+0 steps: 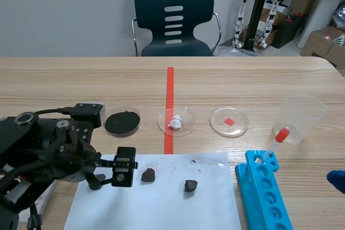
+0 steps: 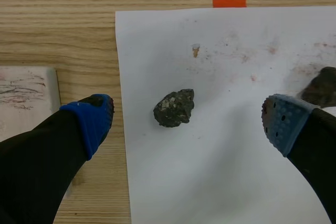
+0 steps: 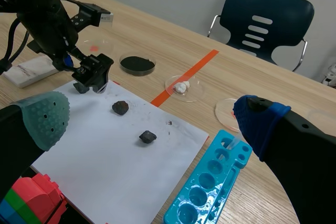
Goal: Pick up the left mineral with the left hand
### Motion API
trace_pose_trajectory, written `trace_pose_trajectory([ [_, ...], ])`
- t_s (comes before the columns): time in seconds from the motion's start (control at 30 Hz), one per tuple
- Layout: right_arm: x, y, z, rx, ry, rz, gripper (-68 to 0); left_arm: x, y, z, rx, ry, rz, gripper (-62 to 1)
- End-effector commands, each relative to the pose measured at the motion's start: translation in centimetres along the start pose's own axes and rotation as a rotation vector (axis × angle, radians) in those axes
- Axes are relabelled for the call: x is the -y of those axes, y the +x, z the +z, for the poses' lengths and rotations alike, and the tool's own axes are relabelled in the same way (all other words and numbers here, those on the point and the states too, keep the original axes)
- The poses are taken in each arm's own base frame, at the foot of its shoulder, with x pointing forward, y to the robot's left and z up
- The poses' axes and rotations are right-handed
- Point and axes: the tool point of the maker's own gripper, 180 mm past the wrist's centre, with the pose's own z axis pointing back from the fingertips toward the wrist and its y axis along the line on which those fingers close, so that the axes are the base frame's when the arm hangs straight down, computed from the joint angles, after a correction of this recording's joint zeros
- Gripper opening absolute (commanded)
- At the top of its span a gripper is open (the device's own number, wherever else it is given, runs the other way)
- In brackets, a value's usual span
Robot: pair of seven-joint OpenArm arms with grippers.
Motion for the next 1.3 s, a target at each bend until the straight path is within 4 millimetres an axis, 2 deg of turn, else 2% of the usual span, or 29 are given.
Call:
trace_pose_trajectory([
  [0.0,0.2,1.0,-0.4,0.041,0.000,0.005,0.4,-0.1,0.3,-0.2,-0.005,0.008,0.000,-2.1],
  [0.1,0.2,1.0,-0.4,0.041,0.000,0.005,0.4,-0.4,0.0,-0.7,-0.028,0.019,0.001,-3.6],
  [0.2,0.2,1.0,-0.4,0.041,0.000,0.005,0.4,-0.5,0.0,-1.0,-0.035,0.023,0.002,-9.2],
  [0.5,0.2,1.0,-0.4,0.041,0.000,0.005,0.4,-0.7,-0.3,-1.3,-0.049,0.029,0.002,-19.1],
  [0.67,0.2,1.0,-0.4,0.041,0.000,0.005,0.4,-0.9,-0.6,-1.6,-0.061,0.036,0.002,-21.2],
  [0.87,0.2,1.0,-0.4,0.041,0.000,0.005,0.4,-0.9,-0.6,-1.7,-0.064,0.040,0.002,-32.4],
  [1.03,0.2,1.0,-0.4,0.041,0.000,0.005,0.4,-1.0,-0.5,-1.7,-0.065,0.040,0.002,-37.3],
  [1.17,0.2,1.0,-0.4,0.041,0.000,0.005,0.4,-1.0,-0.5,-1.7,-0.065,0.040,0.002,-44.5],
  [1.27,0.2,1.0,-0.4,0.041,0.000,0.005,0.4,-1.0,-0.5,-1.7,-0.065,0.040,0.002,-47.6],
])
